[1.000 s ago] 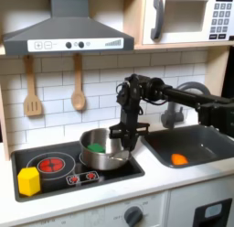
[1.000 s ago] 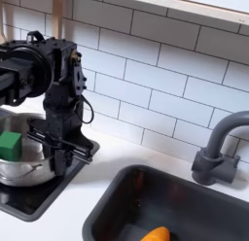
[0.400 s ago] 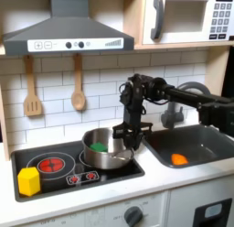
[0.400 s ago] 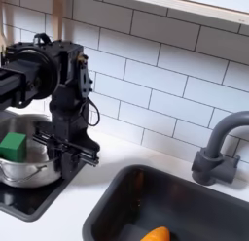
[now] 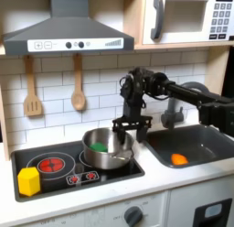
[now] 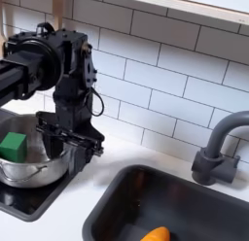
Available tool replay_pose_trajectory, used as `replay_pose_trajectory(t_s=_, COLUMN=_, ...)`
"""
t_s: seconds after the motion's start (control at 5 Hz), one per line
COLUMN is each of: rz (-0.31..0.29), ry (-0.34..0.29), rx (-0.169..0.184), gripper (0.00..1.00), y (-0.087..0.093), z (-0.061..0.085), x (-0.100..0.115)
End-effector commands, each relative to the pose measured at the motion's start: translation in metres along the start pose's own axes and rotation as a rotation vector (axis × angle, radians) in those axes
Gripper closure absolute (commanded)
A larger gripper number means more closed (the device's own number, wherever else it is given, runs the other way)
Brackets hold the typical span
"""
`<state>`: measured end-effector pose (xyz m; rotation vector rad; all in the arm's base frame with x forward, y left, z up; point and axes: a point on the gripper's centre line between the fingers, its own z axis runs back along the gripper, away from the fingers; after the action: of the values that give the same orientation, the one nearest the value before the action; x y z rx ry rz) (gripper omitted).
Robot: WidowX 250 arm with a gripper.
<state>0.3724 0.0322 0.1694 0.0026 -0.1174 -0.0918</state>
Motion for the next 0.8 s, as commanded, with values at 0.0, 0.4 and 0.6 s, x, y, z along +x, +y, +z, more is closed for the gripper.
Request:
replay_pose_trajectory(t_s=0.0, rz=-0.025, ry=-0.073, rx=0.002, gripper=0.00, y=-0.005, z=0.032, x=0.005)
replay_pose_trajectory(t_s=0.4, rz=-0.111, ry=-0.101, rx=0.001, gripper=0.00, y=-0.020, z=0.047, x=0.003)
replay_pose_trajectory(t_s=0.6, rz=-0.158, ry=-0.073, rx=-0.019, gripper=0.00, y=-0.037, z=0.038, x=0.001)
